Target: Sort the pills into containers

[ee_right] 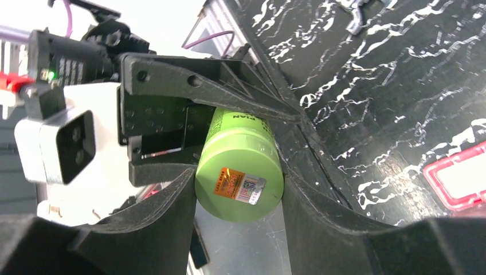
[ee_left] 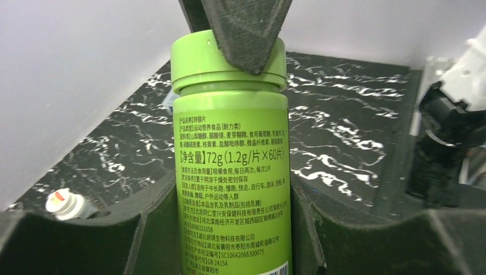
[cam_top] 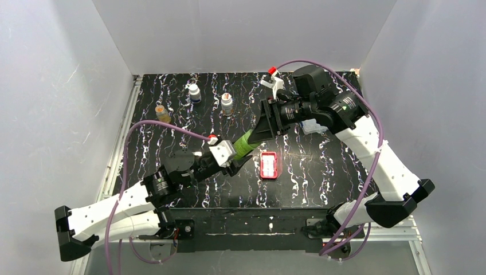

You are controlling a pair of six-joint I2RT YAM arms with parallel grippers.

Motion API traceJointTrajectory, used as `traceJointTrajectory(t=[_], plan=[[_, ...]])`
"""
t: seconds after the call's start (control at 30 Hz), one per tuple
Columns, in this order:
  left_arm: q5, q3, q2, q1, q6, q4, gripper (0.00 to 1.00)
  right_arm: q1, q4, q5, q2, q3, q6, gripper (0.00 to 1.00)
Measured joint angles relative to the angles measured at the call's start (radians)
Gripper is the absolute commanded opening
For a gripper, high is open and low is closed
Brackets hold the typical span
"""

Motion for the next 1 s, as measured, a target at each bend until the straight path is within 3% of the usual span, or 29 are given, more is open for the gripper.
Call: traceJointTrajectory(t=[0.57,0.63,0.77,0.83,0.87,1.0], plan=[[0.236,0.046,-0.074,0.012,-0.221,-0.021,0.00,0.010,0.174,-0.263,-0.089,-0.057,-0.140,0.26],[0.259,0.051,-0.074,0.012,-0.237,-0.020,0.00,0.010,0.182,-0.281,-0.099,-0.062,-0.151,0.37],[0.273,0.058,-0.074,0.012,-0.251,-0.020,0.00,0.010,0.195,-0.296,-0.102,-0.062,-0.157,0.81],[0.269,0.059,-0.075,0.012,-0.238,-0.030,0.00,0.007,0.189,-0.266,-0.099,-0.056,-0.158,0.93],[0.266,0.059,-0.078,0.009,-0.228,-0.039,0.00,0.000,0.183,-0.245,-0.095,-0.046,-0.153,0.98],[0.244,0.059,-0.087,-0.001,-0.156,-0.036,0.00,-0.025,0.140,-0.114,-0.058,0.019,-0.141,0.98]])
